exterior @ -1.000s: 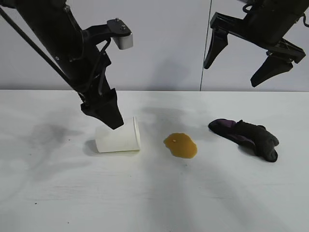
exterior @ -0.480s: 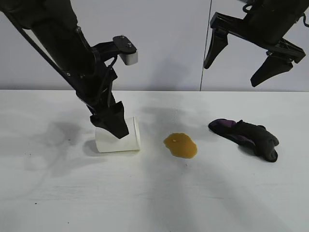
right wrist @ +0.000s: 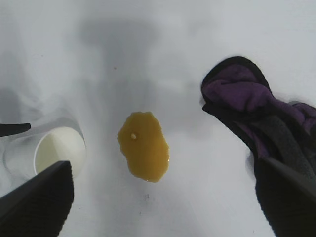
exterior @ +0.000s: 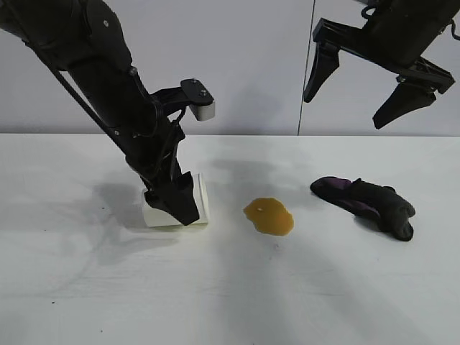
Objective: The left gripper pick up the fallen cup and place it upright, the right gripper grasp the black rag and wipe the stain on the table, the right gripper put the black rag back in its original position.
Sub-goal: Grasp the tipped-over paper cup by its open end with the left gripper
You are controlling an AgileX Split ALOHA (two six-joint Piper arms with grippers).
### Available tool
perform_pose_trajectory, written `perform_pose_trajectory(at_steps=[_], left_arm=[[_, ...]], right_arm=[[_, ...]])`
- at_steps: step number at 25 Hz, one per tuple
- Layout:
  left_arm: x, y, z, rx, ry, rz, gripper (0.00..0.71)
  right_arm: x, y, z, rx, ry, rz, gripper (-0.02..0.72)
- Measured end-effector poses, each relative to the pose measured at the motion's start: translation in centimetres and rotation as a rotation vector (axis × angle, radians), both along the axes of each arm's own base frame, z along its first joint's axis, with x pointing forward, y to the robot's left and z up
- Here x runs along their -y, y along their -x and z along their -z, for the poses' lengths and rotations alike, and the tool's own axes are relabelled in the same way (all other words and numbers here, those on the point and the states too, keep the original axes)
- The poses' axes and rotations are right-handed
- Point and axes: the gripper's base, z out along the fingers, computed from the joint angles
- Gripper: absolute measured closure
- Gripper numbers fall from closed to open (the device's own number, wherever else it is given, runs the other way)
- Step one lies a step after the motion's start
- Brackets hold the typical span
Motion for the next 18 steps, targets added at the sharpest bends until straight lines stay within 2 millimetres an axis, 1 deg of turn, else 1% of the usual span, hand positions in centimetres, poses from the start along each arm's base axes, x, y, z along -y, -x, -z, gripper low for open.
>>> perform_pose_trajectory(at_steps=[4, 8, 14, 18], left_arm=[[0.2, 0.0, 0.3, -0.013, 0.028, -0.016, 0.016], [0.4, -0.1, 1.5, -0.03, 0.033, -0.005, 0.016], [0.6, -0.2, 1.7, -0.028, 0.06, -0.028, 0.017], [0.7, -0.3, 1.7, -0.013, 0.062, -0.016, 0.045]], right_arm=[[0.0, 0.0, 0.0, 0.0, 0.0, 0.0, 0.009], [0.0, 0.0, 0.0, 0.0, 0.0, 0.0, 0.009], [0.0, 0.0, 0.0, 0.0, 0.0, 0.0, 0.009], [0.0, 0.0, 0.0, 0.0, 0.0, 0.0, 0.009]])
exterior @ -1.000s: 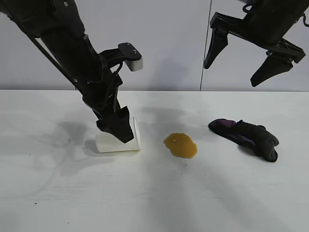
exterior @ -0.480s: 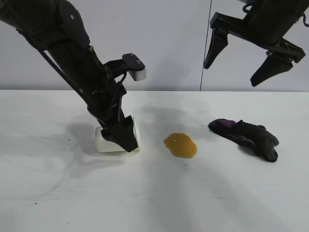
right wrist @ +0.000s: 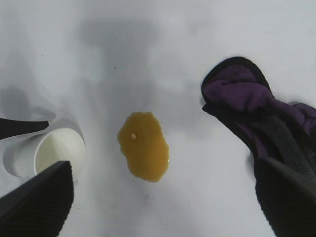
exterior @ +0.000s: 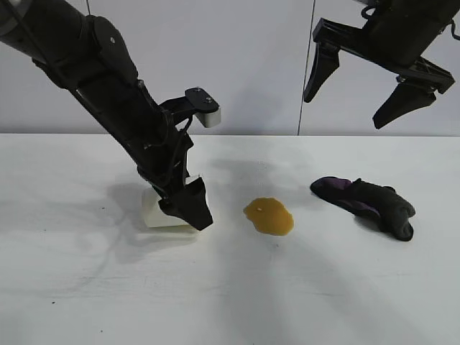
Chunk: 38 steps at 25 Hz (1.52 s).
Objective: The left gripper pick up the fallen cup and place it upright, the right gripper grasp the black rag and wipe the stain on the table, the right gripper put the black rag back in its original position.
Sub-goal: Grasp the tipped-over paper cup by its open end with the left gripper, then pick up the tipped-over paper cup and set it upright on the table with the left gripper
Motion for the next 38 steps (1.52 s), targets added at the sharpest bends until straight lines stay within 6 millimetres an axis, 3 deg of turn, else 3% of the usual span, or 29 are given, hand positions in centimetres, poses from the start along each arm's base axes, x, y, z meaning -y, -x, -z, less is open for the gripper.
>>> perform_pose_trajectory(at_steps=[12, 16, 25, 30, 38], left_arm=[[0.0, 0.2, 0.2, 0.002, -0.011, 0.054, 0.147], [0.1, 0.1, 0.3, 0.004, -0.008, 0.051, 0.21], [0.4, 0.2, 0.2, -0.01, 0.032, 0.059, 0.234], [0.6, 0.5, -1.5, -0.024, 0.12, 0.072, 0.235], [-3.2, -1.1, -3.3, -0.103, 0.323, 0.038, 0.235]], right_arm=[[0.0, 0.0, 0.0, 0.0, 0.0, 0.0, 0.009], [0.0, 0.0, 0.0, -0.001, 0.0, 0.0, 0.009], [0.0, 0.0, 0.0, 0.001, 0.002, -0.008, 0.009], [0.0, 0.0, 0.0, 0.001, 0.001, -0.015, 0.009], [-0.1, 0.0, 0.0, 0.001, -0.001, -0.015, 0.009]])
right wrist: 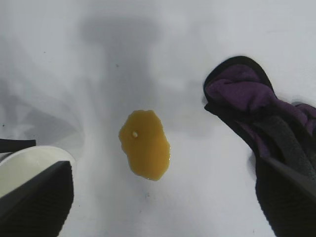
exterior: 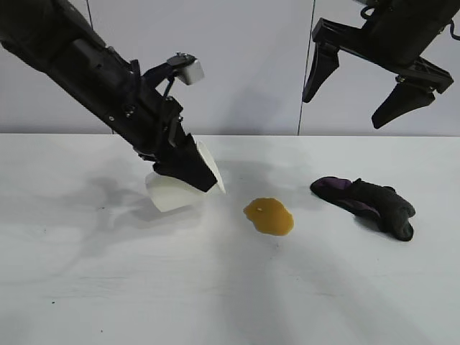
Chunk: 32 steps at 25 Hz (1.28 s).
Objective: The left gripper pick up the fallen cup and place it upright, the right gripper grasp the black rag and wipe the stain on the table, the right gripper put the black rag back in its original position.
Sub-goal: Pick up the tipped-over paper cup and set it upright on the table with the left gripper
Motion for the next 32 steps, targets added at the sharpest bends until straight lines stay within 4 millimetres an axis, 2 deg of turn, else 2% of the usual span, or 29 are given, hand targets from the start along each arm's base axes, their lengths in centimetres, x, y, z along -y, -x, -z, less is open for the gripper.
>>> perform_pose_trajectory(at_steps=[6, 10, 19, 23, 28, 32], left_arm=[[-2.7, -0.6, -1.6, 0.083, 0.243, 0.125, 0.235], [-4.1, -0.9, -2.0, 0.176, 0.37, 0.134, 0.235], [-7.0, -2.2, -2.6, 0.346, 0.437, 0.087, 0.245], [-7.6, -2.1, -1.9, 0.388, 0.462, 0.06, 0.245], [-7.7, -1.5, 0.7, 0.409, 0.491, 0.009, 0.245], [-7.9, -0.5, 2.1, 0.397, 0.475, 0.009, 0.245]], right_arm=[[0.0, 0.0, 0.0, 0.0, -0.001, 0.0, 0.009], [0.0, 0.0, 0.0, -0.001, -0.007, 0.002, 0.009], [-0.1, 0.0, 0.0, -0.001, -0.008, -0.008, 0.009], [-0.1, 0.0, 0.0, -0.001, -0.008, -0.008, 0.009], [-0.1, 0.0, 0.0, 0.008, 0.002, -0.029, 0.009], [-0.1, 0.0, 0.0, 0.009, 0.003, -0.031, 0.009]])
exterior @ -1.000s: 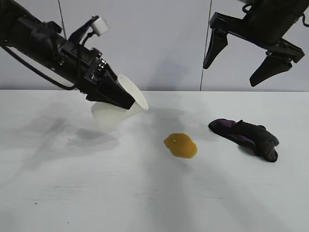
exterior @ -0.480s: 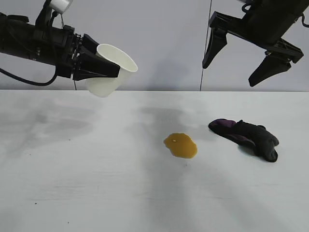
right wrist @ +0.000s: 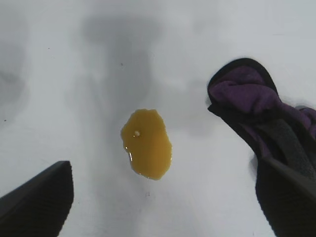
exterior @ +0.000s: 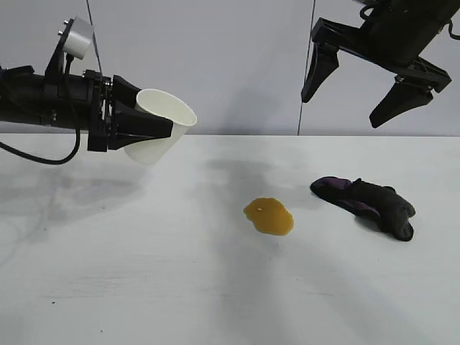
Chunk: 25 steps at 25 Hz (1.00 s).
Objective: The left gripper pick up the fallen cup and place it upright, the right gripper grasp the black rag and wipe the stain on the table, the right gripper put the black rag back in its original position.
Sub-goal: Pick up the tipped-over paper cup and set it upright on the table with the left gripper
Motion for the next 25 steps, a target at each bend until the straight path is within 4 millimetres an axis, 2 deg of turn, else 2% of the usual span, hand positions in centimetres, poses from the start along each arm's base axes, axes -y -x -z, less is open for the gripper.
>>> perform_pose_trajectory(at_steps=[6, 15, 25], left_arm=[[-0.5, 1.1, 2.4, -0.031, -0.023, 0.0, 0.245], [-0.6, 2.2, 3.7, -0.061, -0.031, 0.0, 0.245], [-0.6, 2.4, 5.3, -0.101, -0.037, 0.0, 0.245]], right_arm=[[0.0, 0.0, 0.0, 0.003, 0.002, -0.003, 0.009], [0.0, -0.2, -0.1, 0.026, 0.006, -0.007, 0.009], [0.0, -0.2, -0.1, 0.03, 0.009, -0.009, 0.009]])
